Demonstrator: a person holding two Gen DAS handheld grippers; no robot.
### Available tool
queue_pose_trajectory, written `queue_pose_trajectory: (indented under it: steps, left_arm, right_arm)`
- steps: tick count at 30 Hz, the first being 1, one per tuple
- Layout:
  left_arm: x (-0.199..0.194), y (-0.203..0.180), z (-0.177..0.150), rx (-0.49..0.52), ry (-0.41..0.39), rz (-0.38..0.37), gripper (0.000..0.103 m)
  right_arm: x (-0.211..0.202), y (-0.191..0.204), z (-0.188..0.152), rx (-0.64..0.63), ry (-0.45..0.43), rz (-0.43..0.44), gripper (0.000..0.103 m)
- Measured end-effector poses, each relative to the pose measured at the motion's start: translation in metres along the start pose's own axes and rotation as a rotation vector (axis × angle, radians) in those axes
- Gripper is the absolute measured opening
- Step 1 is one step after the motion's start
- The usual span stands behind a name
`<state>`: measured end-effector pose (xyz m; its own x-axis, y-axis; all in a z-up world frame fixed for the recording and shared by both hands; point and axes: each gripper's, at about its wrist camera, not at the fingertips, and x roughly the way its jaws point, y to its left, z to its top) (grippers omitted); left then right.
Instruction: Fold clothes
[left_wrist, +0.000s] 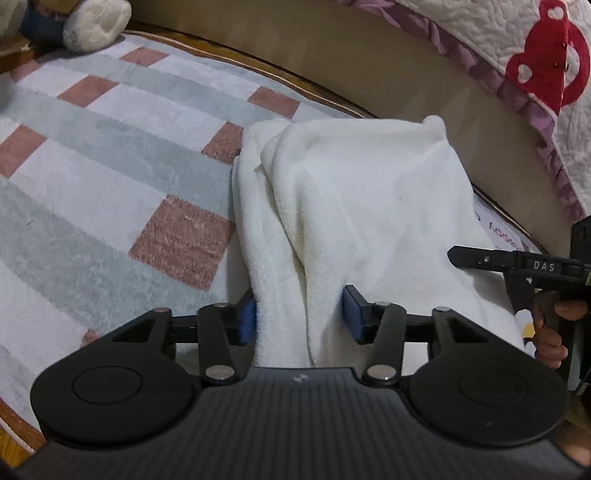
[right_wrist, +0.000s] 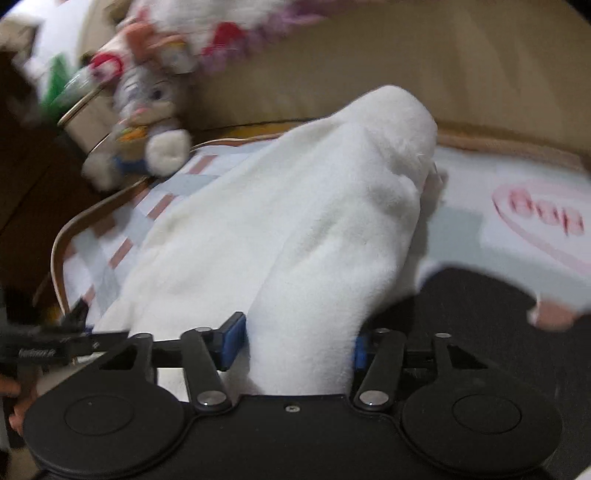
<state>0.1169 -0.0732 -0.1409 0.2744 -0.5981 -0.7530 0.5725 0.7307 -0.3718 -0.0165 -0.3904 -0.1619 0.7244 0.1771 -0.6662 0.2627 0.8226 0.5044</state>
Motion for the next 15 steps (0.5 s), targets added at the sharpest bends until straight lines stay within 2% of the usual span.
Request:
queue_pose_trajectory:
  steps: [3, 5, 7, 10, 11, 12, 13, 14, 15]
  left_arm:
    - [0.007, 0.004, -0.004, -0.026, 0.021, -0.030, 0.057]
    - [0.010, 0.013, -0.004, -0.092, 0.041, -0.051, 0.064]
    - [0.013, 0.022, -0.003, -0.154, 0.060, -0.070, 0.067]
    - [0.022, 0.020, -0.002, -0.147, 0.063, -0.069, 0.071]
    - [0.020, 0.014, -0.001, -0.115, 0.052, -0.056, 0.064]
    - [0.018, 0.008, 0.000, -0.082, 0.041, -0.042, 0.053]
    - [0.017, 0.001, 0.001, -0.049, 0.031, -0.028, 0.035]
    - [0.015, -0.005, 0.003, -0.016, 0.020, -0.014, 0.031]
    - [0.013, -0.011, 0.004, 0.016, 0.009, -0.001, 0.030]
  right_arm:
    - [-0.012, -0.013, -0.009, 0.132, 0.025, 0.036, 0.066]
    - [-0.014, -0.019, -0.017, 0.201, 0.062, 0.079, 0.071]
    - [-0.004, -0.026, -0.021, 0.250, 0.086, 0.124, 0.074]
    - [0.016, -0.038, -0.026, 0.327, 0.114, 0.199, 0.078]
    - [0.020, -0.037, -0.024, 0.306, 0.098, 0.208, 0.078]
    - [0.023, -0.034, -0.022, 0.270, 0.077, 0.210, 0.078]
    - [0.026, -0.031, -0.019, 0.235, 0.056, 0.212, 0.075]
    - [0.029, -0.028, -0.017, 0.199, 0.036, 0.214, 0.067]
    - [0.027, -0.019, -0.015, 0.131, 0.008, 0.205, 0.062]
